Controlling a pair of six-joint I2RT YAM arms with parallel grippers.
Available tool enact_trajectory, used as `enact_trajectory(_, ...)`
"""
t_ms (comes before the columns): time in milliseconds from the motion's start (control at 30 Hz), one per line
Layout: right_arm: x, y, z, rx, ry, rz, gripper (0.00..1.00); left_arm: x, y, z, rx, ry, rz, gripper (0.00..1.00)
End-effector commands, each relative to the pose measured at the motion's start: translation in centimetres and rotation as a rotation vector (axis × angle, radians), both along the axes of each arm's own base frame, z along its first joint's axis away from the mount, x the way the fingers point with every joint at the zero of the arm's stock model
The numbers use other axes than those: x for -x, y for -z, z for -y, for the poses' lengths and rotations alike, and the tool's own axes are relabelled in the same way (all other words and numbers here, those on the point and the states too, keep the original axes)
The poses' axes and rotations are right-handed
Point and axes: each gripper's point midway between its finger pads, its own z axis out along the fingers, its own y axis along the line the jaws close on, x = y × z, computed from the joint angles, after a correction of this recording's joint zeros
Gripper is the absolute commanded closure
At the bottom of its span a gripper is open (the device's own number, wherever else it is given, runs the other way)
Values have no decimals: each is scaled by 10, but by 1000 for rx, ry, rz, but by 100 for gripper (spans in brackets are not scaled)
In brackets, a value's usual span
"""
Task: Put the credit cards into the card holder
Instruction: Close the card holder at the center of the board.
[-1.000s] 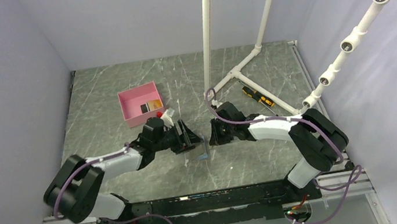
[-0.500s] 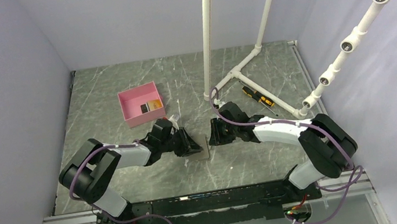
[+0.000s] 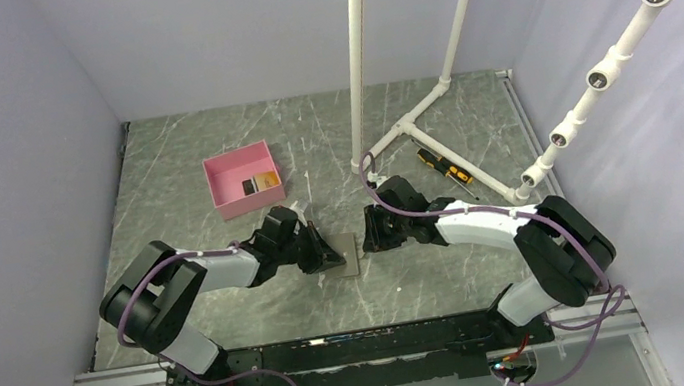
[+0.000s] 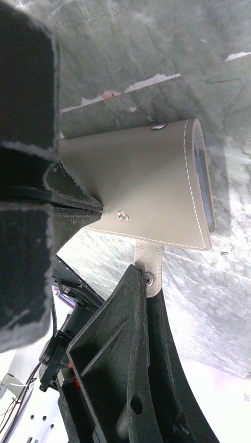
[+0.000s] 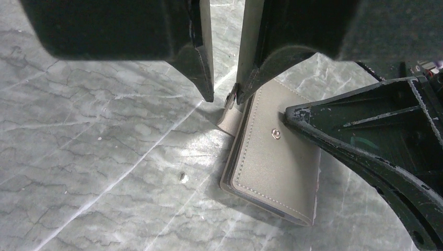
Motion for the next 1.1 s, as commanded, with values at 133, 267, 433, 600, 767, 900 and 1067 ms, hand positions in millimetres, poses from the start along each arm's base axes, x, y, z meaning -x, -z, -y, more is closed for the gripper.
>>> enact_trajectory(133,-9,-24,-9,-40,-6,50,77,15,32,-14,-128,11,-63,100)
enact_trajectory(267,-8,-30,-13,-67,-17,53,75,15,33,-13,-138,14,-60,100)
enact_trajectory(433,-8,-36,-13,-79,-15,63,72,16,36,-14,-143,16,-64,100)
enact_trajectory(600,-10,-35,-14,-77,-13,61,77,17,35,-13,-145,19,-63,100)
enact_trajectory(767,-9,-28,-15,-73,-17,43,88,17,32,-15,-152,20,-57,100)
enact_trajectory(900,-9,-26,-14,-66,-13,42,96,16,31,-18,-164,16,-51,100)
enact_trajectory(1067,-7,-25,-19,-84,-49,42,100,15,22,-19,-168,17,-30,100)
